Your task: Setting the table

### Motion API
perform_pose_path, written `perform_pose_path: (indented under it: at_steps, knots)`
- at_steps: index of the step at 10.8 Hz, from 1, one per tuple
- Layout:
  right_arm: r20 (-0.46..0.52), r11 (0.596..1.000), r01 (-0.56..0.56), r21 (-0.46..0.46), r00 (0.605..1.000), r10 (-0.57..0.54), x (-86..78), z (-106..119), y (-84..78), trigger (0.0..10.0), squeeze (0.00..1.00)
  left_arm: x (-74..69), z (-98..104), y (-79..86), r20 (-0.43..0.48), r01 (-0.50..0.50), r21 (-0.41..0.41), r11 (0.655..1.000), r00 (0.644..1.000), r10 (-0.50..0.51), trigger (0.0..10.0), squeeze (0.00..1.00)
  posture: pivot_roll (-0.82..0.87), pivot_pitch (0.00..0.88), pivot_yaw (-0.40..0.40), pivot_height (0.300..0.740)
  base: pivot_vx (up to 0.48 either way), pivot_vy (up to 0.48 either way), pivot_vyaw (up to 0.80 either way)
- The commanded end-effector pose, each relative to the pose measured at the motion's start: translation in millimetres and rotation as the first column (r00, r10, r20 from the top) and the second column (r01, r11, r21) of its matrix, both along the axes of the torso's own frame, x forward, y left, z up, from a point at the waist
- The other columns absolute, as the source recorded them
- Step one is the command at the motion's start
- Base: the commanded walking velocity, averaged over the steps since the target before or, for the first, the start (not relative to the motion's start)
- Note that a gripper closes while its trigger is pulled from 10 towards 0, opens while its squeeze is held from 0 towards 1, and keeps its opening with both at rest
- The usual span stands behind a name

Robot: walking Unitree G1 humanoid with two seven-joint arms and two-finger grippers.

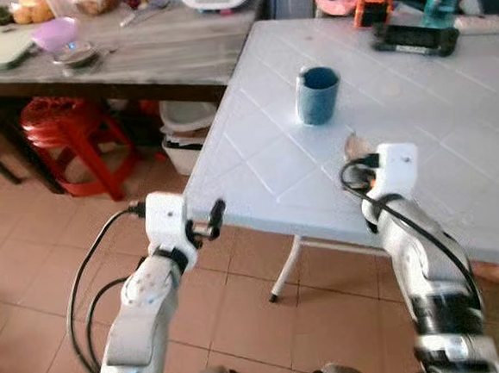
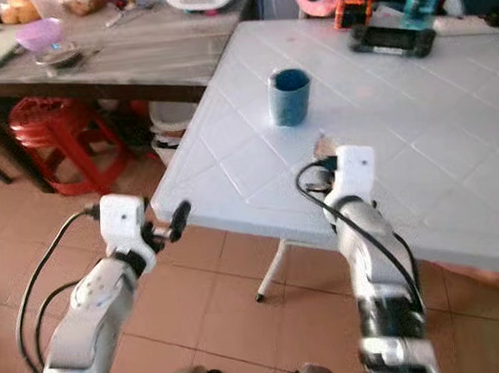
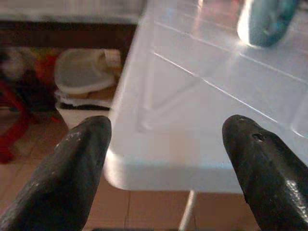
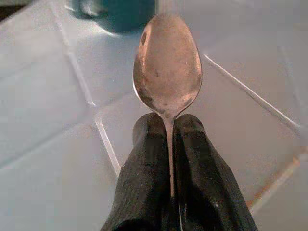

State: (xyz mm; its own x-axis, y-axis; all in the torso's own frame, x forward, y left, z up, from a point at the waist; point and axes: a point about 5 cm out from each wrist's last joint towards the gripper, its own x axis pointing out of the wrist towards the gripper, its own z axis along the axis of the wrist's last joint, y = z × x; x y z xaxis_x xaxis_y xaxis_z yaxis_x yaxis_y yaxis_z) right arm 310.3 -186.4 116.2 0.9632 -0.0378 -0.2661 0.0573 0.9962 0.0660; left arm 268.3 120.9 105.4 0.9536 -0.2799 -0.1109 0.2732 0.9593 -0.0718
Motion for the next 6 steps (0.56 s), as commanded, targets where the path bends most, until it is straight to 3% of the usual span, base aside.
perform_pose_path:
  at_steps: [1,4,6]
  knots:
    - [0.057,0.999,-0.027,-0.023,0.998,0.028,-1.1,7.6,11.2,10.0,0.00,2.6,-2.4,9.3,0.006,-0.045,0.027,0.999,0.999,0.045,10.0,0.00,-0.02,0.000,0.057,0.740,0.000,0.480,0.00]
    - [0.097,1.000,0.024,-0.018,0.995,-0.022,-8.8,2.7,9.1,10.0,0.00,9.4,-3.3,9.7,0.039,-0.079,0.035,0.996,0.996,0.077,10.0,0.00,-0.03,0.000,0.046,0.740,0.000,0.467,0.00]
    - [0.105,0.993,0.094,-0.065,0.991,-0.087,-10.2,-3.2,6.5,10.0,0.00,11.7,-5.4,9.4,0.054,-0.090,0.037,0.995,0.995,0.088,10.0,0.00,-0.03,0.000,0.045,0.740,0.000,0.435,0.00]
